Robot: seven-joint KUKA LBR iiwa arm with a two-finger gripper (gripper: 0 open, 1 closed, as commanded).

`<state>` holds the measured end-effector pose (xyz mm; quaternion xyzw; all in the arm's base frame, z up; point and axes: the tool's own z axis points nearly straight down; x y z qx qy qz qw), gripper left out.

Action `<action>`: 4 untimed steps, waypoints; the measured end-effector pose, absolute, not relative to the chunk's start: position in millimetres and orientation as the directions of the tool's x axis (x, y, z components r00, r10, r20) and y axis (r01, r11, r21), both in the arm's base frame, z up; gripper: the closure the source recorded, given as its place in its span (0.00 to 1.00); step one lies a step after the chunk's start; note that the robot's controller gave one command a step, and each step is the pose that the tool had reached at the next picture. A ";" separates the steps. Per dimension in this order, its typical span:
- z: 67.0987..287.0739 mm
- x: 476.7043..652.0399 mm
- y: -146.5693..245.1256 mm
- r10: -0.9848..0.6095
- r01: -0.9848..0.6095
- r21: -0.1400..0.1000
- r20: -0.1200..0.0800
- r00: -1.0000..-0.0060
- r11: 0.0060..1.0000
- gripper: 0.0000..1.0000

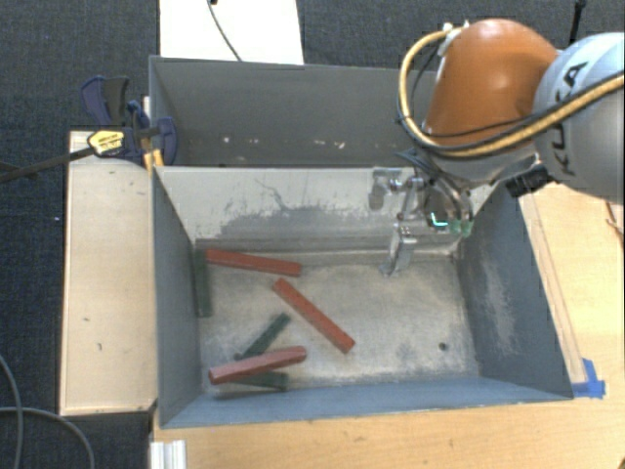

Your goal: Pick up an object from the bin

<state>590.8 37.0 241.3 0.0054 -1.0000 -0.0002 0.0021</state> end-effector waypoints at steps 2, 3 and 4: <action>68.9 513.7 111.4 0.053 0.053 0.001 0.003 -0.999 0.999 0.00; 70.7 482.6 82.5 0.159 0.159 0.002 -0.002 -0.987 0.987 0.00; 71.8 483.8 83.7 0.161 0.161 0.004 -0.005 -0.987 0.987 1.00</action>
Offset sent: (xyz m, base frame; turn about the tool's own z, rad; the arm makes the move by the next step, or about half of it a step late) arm -0.0302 0.0531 -0.1285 -0.0455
